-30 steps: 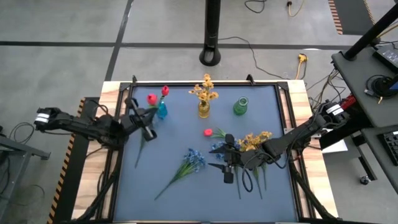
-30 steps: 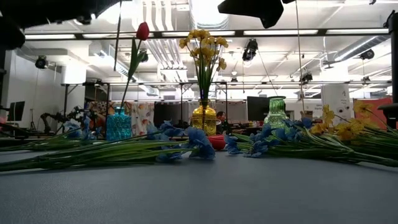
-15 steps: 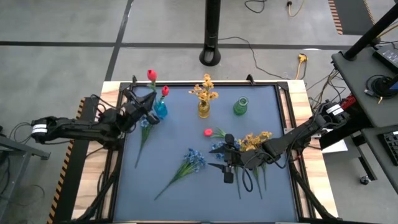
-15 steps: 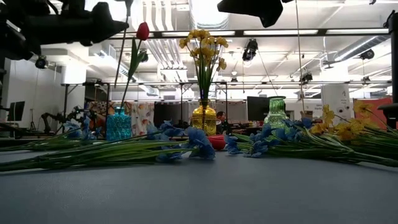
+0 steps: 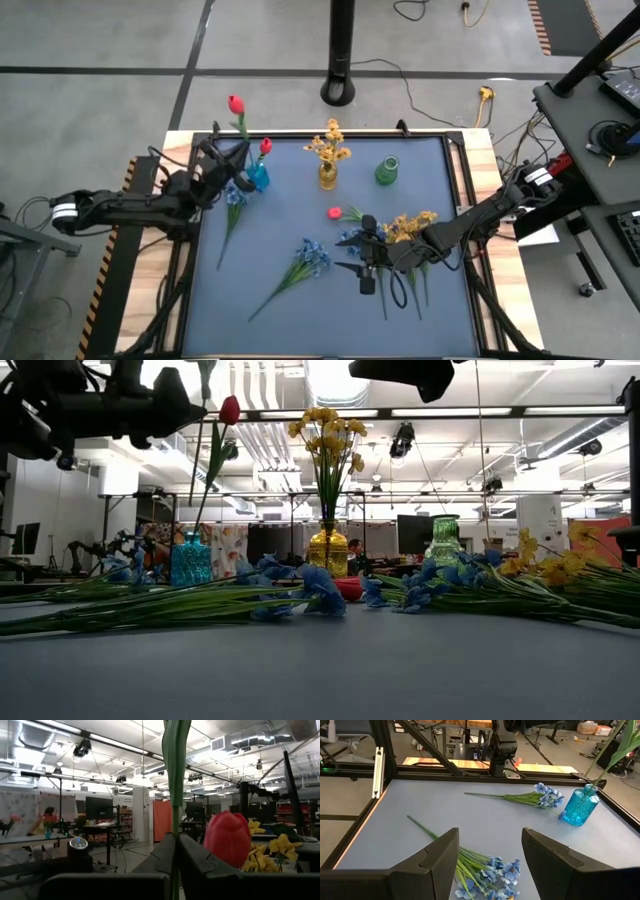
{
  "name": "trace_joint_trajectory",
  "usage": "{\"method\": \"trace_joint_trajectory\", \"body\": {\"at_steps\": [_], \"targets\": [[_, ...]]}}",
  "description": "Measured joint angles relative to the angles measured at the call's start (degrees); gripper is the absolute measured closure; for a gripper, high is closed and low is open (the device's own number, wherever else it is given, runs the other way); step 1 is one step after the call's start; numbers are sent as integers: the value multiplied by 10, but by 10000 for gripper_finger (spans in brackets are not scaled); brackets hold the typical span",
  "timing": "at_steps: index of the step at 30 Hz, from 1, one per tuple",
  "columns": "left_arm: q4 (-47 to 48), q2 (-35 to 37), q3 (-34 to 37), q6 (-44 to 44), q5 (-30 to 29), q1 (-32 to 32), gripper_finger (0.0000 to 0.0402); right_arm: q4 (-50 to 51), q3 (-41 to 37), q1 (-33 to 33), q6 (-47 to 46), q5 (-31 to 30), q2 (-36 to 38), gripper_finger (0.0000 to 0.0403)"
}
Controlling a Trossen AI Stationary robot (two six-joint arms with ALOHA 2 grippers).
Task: Sort flowers into vase by color
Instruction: Put the left red tulip into the blue vase
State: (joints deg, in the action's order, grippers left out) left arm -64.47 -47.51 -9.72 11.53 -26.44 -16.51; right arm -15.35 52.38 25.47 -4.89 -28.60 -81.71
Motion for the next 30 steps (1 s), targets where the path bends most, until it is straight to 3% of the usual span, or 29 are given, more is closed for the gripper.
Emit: {"method": "trace_joint_trajectory", "body": {"at_steps": [30], "targets": [[-4,-45,0,-41,0,-74,401,-4,0,-4,4,0,0,193]]}}
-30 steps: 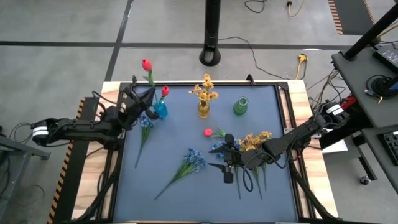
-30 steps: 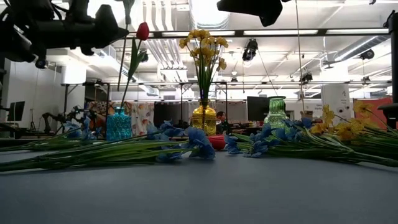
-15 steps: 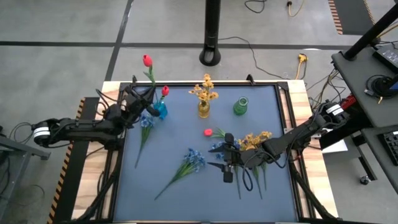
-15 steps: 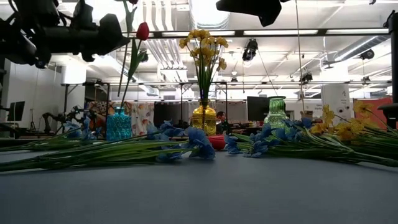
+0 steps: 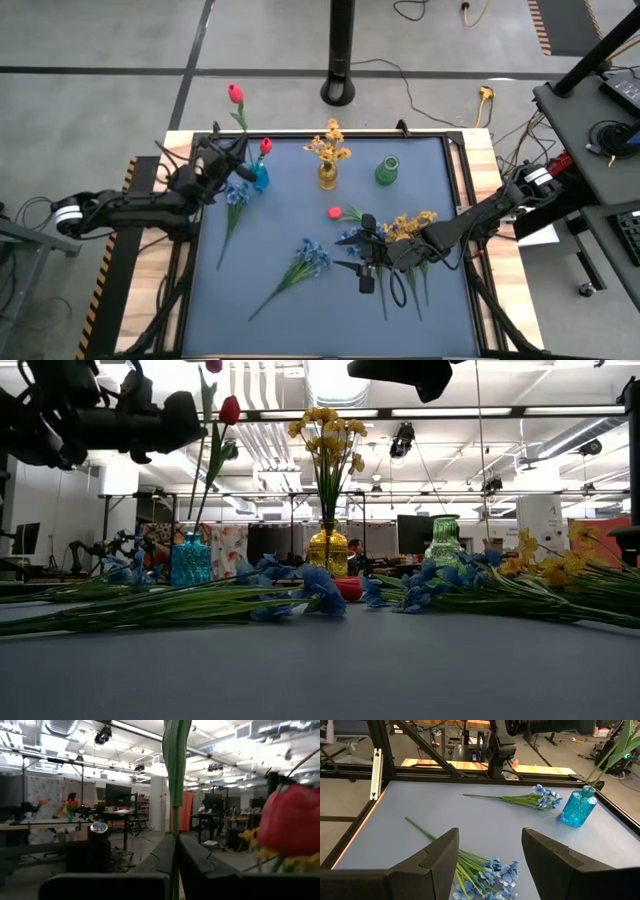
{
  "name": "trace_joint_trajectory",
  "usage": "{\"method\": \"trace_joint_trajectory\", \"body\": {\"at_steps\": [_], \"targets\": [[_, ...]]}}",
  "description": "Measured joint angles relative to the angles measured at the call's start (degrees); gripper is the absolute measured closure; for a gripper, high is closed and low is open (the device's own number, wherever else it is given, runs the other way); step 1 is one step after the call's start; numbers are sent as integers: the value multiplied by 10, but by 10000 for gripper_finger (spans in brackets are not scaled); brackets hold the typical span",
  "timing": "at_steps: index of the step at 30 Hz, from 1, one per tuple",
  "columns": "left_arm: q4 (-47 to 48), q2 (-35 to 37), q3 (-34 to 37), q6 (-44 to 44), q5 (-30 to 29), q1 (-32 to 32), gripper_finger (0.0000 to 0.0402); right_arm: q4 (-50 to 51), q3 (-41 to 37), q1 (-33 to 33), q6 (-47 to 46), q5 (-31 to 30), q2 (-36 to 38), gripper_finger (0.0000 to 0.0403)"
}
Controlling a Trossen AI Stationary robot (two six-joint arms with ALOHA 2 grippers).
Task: Sort flowers into vase by color
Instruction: Put the left red tulip into the blue vase
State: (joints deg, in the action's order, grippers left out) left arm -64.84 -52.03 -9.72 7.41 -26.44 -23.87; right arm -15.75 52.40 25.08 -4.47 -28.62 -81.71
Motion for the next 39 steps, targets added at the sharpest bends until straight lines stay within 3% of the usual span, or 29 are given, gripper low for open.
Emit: {"method": "trace_joint_trajectory", "body": {"at_steps": [16,39], "targets": [[-61,-71,0,1,0,-29,401,0,0,0,0,0,0,193],[-65,-104,0,-8,0,-39,401,1,0,0,1,0,0,193]]}}
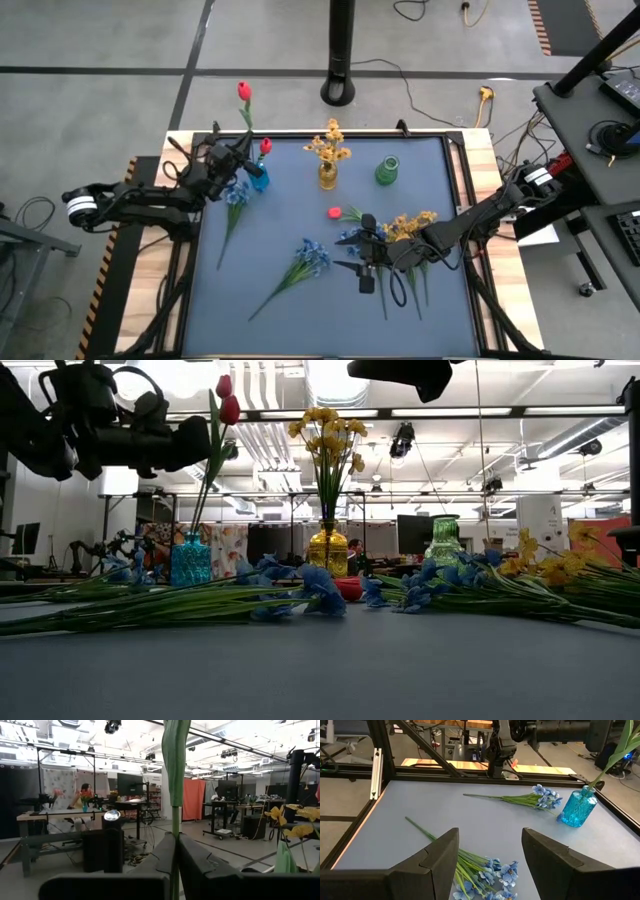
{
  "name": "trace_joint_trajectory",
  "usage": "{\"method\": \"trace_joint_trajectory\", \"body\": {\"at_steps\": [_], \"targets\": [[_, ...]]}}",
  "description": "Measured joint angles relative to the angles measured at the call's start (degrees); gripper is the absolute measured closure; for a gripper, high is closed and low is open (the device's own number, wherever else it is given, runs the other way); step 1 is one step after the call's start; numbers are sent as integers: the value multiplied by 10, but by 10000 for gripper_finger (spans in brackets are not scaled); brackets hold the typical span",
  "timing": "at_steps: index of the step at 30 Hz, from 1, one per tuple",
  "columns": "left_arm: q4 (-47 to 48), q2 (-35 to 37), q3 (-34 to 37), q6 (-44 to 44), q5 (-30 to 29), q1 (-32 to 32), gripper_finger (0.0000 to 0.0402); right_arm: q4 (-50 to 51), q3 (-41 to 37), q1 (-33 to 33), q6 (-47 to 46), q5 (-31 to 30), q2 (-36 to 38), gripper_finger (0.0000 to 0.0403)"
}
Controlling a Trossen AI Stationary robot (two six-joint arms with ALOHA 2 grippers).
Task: Sort flowers into vase by color
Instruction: Put the left red tulip into the blue vase
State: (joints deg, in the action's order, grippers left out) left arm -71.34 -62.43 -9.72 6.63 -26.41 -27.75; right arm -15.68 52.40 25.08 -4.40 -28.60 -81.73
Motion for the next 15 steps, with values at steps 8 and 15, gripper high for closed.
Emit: {"method": "trace_joint_trajectory", "body": {"at_steps": [8,15], "targets": [[21,0,0,-17,0,1,401,0,0,0,1,1,0,193],[24,3,0,-27,0,5,390,0,0,0,1,2,0,193]]}}
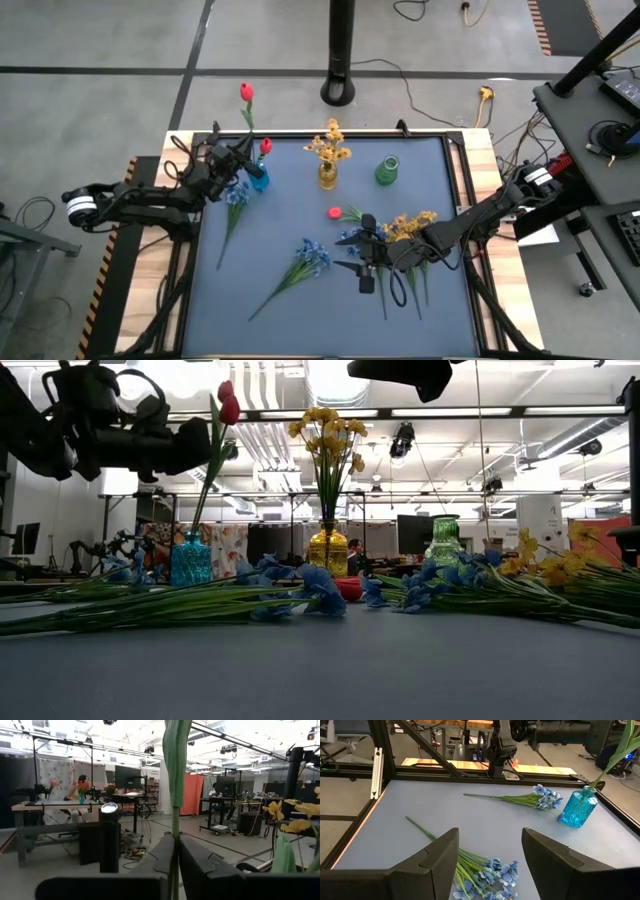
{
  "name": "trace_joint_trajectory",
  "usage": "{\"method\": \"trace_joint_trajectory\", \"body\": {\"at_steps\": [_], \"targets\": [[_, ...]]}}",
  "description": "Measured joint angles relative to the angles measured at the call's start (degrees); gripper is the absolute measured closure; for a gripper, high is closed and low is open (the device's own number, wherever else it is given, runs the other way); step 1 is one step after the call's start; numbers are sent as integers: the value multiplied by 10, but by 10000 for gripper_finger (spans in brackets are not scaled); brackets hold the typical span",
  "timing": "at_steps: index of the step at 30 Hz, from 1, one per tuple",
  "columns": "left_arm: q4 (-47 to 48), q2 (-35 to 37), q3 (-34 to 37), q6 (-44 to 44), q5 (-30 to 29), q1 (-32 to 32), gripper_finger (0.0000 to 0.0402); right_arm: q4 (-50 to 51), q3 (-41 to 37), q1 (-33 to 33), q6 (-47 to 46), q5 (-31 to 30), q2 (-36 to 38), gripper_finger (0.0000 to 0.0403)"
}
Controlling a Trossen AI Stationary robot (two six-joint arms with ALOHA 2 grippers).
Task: Sort flowers into vase by color
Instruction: Put the left red tulip into the blue vase, then put the bottom left blue flowers into the green vase
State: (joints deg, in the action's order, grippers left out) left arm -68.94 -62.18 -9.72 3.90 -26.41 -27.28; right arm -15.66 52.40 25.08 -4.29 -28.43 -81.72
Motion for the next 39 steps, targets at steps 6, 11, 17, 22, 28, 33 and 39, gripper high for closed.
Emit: {"method": "trace_joint_trajectory", "body": {"at_steps": [6,11,17,22,28,33,39], "targets": [[0,2,0,0,0,9,344,2,0,0,0,1,0,193],[8,7,0,-2,0,11,305,4,0,0,0,1,0,193],[16,29,0,-1,0,20,267,4,0,0,-2,1,0,193],[83,61,0,-4,-1,49,253,4,0,0,-2,1,0,193],[145,111,0,6,-139,106,251,4,0,0,-2,1,0,193],[165,154,0,18,-179,171,251,4,0,0,-2,1,0,193],[221,194,-28,57,-192,281,252,4,0,0,-3,1,0,193]]}}
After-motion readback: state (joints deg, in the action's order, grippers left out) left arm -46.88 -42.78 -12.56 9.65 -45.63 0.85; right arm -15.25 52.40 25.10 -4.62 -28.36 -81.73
